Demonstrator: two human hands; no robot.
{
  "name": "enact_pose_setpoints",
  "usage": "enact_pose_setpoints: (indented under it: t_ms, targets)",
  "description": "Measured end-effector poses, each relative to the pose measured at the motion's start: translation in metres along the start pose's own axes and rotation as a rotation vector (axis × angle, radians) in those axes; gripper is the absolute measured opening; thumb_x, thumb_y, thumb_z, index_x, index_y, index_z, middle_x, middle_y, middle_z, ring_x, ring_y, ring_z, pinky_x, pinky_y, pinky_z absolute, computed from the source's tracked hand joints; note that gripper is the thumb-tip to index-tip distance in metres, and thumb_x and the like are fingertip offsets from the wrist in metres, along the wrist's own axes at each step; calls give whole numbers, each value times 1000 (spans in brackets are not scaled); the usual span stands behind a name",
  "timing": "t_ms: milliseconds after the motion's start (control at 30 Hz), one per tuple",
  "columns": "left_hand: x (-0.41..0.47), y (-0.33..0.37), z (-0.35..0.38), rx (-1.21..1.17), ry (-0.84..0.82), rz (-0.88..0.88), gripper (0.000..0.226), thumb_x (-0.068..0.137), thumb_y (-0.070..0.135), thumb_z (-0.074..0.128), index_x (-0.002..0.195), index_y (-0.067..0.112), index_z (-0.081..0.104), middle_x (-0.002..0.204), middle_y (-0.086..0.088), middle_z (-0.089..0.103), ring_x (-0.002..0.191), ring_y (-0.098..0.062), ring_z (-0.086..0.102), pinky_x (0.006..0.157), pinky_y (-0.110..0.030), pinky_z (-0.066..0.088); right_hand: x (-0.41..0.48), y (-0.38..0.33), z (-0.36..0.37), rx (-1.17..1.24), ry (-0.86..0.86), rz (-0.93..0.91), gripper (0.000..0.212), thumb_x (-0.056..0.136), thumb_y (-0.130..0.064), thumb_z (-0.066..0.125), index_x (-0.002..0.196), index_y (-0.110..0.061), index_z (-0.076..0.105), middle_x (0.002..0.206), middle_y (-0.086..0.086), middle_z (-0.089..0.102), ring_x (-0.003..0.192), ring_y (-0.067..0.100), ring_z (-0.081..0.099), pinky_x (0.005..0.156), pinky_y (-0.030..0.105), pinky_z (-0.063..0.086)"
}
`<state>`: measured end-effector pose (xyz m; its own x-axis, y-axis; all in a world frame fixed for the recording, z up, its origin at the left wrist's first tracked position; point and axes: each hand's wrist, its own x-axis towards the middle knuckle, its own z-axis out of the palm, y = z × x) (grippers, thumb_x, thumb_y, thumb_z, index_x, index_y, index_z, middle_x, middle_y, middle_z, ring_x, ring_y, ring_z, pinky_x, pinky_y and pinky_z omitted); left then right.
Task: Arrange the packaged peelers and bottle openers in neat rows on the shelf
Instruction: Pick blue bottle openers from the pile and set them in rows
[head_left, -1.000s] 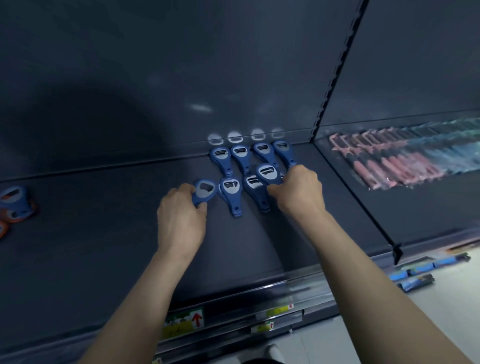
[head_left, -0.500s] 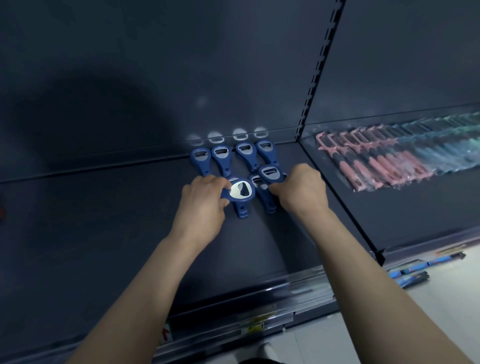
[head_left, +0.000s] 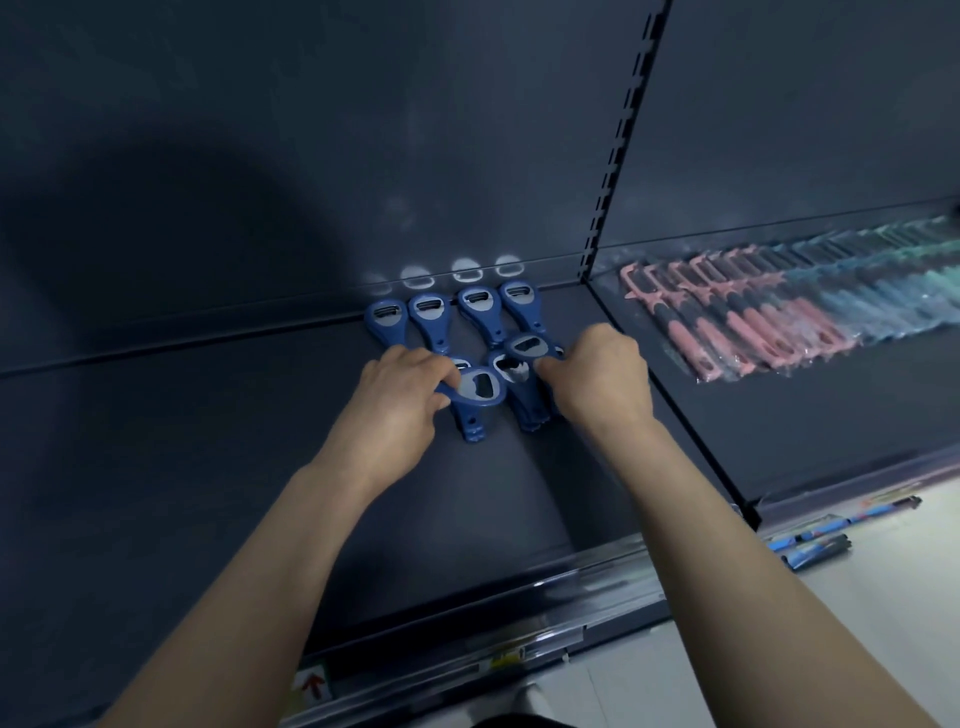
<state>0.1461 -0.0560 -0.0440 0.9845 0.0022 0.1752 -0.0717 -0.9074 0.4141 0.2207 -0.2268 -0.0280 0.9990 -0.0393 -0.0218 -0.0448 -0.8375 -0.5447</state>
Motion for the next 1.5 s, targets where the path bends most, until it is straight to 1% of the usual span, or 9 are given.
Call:
enact_pose_setpoints:
  t_ms: [233,367,533,700,1033,1133,1233,1367,1500]
  targets:
    - [4,1,2,-83,24,-28,18,92,8,53,102,20,61,98,16,48,103,-10,40,88,-23,29,2,17,-7,-48,36,30,45,84,-32,66,57,-9,39,56,5,44,48,21,44,41,22,24]
    - [3,1,3,-81,23,-32,17,92,9,53,101,22,61,97,17,47,101,-10,39,87,-23,28,-2,17,1,-77,12,40,43,85,-32,64,59,-9,38,69,10,52,66,27,51,55,27,36]
    - [-1,0,1,-75,38,-40,16,92,9,53,101,20,62,99,14,52,101,-10,41,87,-23,28,-7,15,6,-72,-34,44,47,83,-33,67,58,-11,34,60,4,44,64,26,49,46,24,29]
    - [-7,-1,0,-84,47,-42,15,92,10,54,100,18,62,105,9,58,102,-11,42,89,-24,30,-9,12,6,-143,-9,20,42,85,-22,63,59,-12,32,69,7,48,75,31,57,57,29,36]
    - [-10,-6,-1,-65,32,-43,17,92,9,53,101,21,61,106,10,56,104,-12,41,87,-23,28,-11,13,7,-169,-18,-8,18,84,-7,62,77,-6,45,90,16,61,83,32,59,60,30,41]
    - [-8,-8,-2,-65,0,-31,17,91,6,53,98,20,61,106,8,58,102,-13,41,86,-23,29,-12,9,0,-208,49,-95,14,86,-14,60,83,-5,50,96,18,61,91,34,57,66,33,40]
    - [-4,-7,-4,-93,-35,-26,17,91,6,53,97,20,61,108,5,57,105,-15,43,93,-29,35,-15,-5,-2,-62,39,-258,15,86,-16,59,92,-2,58,97,14,63,93,34,57,72,35,47]
    - [-4,-9,-7,-129,37,-80,15,89,10,57,95,23,59,95,12,51,94,-5,41,75,-15,28,-25,-24,4,95,-139,-360,28,84,-27,67,106,-11,66,101,8,66,95,24,59,80,31,48]
    - [-8,-8,-5,-80,148,-136,6,86,14,62,91,16,59,81,15,44,88,-9,40,67,-15,22,-24,-26,10,40,-77,-356,19,88,-15,59,103,-8,66,101,11,67,93,27,60,79,33,50]
